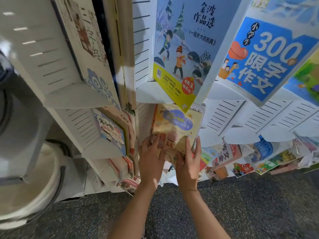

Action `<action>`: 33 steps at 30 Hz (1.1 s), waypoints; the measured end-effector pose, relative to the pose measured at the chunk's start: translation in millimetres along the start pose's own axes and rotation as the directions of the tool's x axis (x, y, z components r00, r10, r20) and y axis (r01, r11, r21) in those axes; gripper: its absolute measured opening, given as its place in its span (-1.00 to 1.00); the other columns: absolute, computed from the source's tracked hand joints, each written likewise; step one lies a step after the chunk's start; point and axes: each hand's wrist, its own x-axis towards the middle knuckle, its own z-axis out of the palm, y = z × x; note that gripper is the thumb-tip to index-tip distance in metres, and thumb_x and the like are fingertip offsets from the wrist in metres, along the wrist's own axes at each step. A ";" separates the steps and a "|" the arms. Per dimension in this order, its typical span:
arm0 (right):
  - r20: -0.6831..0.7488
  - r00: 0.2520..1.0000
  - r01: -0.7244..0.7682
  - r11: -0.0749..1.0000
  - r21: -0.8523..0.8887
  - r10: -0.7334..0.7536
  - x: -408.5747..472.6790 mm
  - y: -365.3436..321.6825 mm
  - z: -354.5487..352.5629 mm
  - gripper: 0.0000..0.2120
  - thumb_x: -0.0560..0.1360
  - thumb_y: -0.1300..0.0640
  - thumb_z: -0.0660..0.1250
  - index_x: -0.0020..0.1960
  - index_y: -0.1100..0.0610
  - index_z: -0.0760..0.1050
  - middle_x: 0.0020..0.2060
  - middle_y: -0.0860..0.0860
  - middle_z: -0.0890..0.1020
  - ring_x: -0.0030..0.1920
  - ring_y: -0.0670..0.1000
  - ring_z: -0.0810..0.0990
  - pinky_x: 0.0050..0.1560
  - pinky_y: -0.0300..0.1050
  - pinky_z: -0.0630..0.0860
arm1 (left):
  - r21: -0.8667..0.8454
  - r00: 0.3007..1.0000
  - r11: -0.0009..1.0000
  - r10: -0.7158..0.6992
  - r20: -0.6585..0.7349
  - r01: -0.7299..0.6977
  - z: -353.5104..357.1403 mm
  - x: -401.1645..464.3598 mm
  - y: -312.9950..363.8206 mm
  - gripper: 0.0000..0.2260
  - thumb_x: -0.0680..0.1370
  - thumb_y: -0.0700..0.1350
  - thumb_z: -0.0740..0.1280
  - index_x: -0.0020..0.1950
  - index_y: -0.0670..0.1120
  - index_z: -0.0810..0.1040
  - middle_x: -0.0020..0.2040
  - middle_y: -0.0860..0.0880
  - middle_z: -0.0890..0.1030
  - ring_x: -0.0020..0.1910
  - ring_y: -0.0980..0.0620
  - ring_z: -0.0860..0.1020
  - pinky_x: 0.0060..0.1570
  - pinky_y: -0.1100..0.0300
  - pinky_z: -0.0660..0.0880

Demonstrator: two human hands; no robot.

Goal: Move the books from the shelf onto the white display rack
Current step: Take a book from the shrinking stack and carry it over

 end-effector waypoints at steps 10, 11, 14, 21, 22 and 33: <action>0.016 0.998 0.062 0.998 0.018 -0.062 7.8 -3.8 -1.5 -0.16 0.46 0.51 0.34 0.52 -0.12 0.15 0.51 0.06 0.10 0.27 0.34 0.47 0.15 0.19 0.58 | -0.670 0.976 0.712 -0.110 0.188 0.209 -11.8 -5.7 28.0 -0.73 0.72 -0.04 0.11 0.38 0.15 0.43 0.54 0.04 0.18 0.24 0.53 0.39 0.08 0.47 0.46; 0.019 0.998 0.066 0.997 0.042 -0.067 9.3 -8.4 -3.8 -0.19 0.47 0.50 0.34 0.53 -0.09 0.17 0.50 0.07 0.12 0.27 0.29 0.49 0.14 0.12 0.59 | -0.700 0.971 0.678 -0.103 0.216 0.227 -12.2 -2.1 27.9 -0.72 0.72 -0.01 0.11 0.34 0.27 0.46 0.55 0.09 0.17 0.31 0.46 0.38 0.12 0.44 0.46; 0.073 0.996 -0.052 0.998 -0.027 0.054 22.4 -9.4 -1.2 -0.37 0.57 0.41 0.26 0.51 -0.05 0.24 0.40 -0.14 0.30 0.28 -0.28 0.46 0.20 -0.20 0.52 | -0.686 0.960 0.687 -0.064 0.272 0.240 -1.8 9.6 14.0 -0.69 0.59 0.27 0.10 0.30 0.52 0.41 0.54 0.35 0.15 0.55 0.16 0.19 0.49 -0.03 0.29; 0.173 0.985 0.004 0.999 -0.051 0.005 31.5 0.5 9.2 -0.17 0.56 0.34 0.29 0.53 -0.36 0.02 0.59 -0.12 -0.13 0.52 0.14 0.28 0.24 0.14 0.54 | -0.642 0.876 0.620 -0.168 0.453 0.451 4.6 40.4 16.0 -0.41 0.53 0.45 0.06 0.52 0.29 0.23 0.53 0.09 0.32 0.50 0.02 0.32 0.47 -0.08 0.27; 0.200 0.980 0.018 0.999 -0.051 -0.008 30.6 3.5 8.2 -0.15 0.56 0.32 0.30 0.53 -0.38 -0.01 0.58 -0.19 -0.21 0.54 0.11 0.23 0.28 0.15 0.51 | -0.633 0.868 0.621 -0.170 0.467 0.463 3.8 42.1 17.9 -0.50 0.58 0.39 0.04 0.50 0.31 0.21 0.53 0.07 0.31 0.50 -0.01 0.32 0.45 -0.10 0.30; 0.033 0.988 -0.151 0.975 0.161 0.148 58.9 -23.6 -2.4 -0.17 0.60 0.26 0.30 0.45 -0.47 -0.08 0.42 -0.52 0.15 0.42 -0.38 0.20 0.37 -0.33 0.27 | -0.667 0.886 0.603 -0.165 0.433 0.438 1.9 50.0 40.9 -0.74 0.52 0.34 0.05 0.13 0.70 0.31 0.39 0.32 0.41 0.40 0.13 0.40 0.39 -0.08 0.36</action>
